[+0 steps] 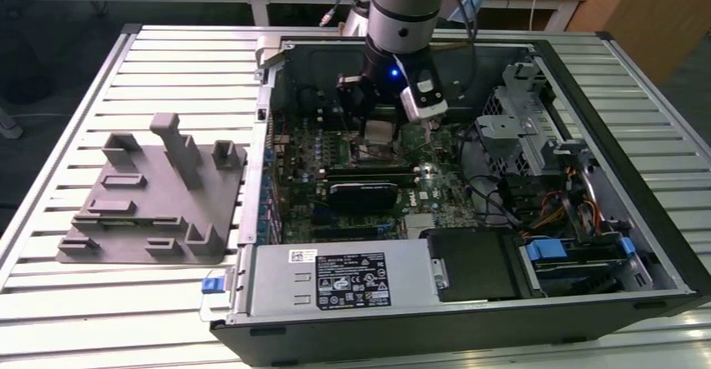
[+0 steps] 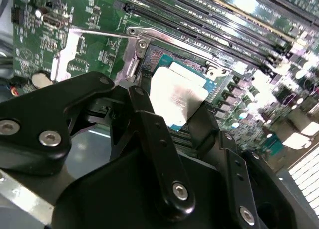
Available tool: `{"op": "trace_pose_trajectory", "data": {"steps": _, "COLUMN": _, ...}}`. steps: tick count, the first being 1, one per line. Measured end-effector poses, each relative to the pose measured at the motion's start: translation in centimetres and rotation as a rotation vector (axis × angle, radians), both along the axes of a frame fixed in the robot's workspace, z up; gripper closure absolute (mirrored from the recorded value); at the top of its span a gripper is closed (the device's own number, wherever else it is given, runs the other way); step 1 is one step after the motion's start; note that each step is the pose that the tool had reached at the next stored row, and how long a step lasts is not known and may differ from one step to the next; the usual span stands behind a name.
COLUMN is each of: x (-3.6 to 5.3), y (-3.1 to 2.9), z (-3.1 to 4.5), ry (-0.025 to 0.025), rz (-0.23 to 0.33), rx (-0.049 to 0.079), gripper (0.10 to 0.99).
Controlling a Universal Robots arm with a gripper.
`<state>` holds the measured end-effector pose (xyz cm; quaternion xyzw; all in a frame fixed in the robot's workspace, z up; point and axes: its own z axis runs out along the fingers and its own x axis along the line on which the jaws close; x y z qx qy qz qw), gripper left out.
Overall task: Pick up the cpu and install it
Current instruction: 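Place the cpu into insertion slot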
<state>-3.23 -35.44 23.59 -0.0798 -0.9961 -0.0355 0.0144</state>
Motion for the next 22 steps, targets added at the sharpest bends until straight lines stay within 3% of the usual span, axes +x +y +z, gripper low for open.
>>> {"op": "trace_pose_trajectory", "data": {"steps": 22, "x": 0.0, "y": 0.0, "z": -0.12, "ry": 0.0, "rz": -0.398, "rx": 0.0, "gripper": 0.545}}
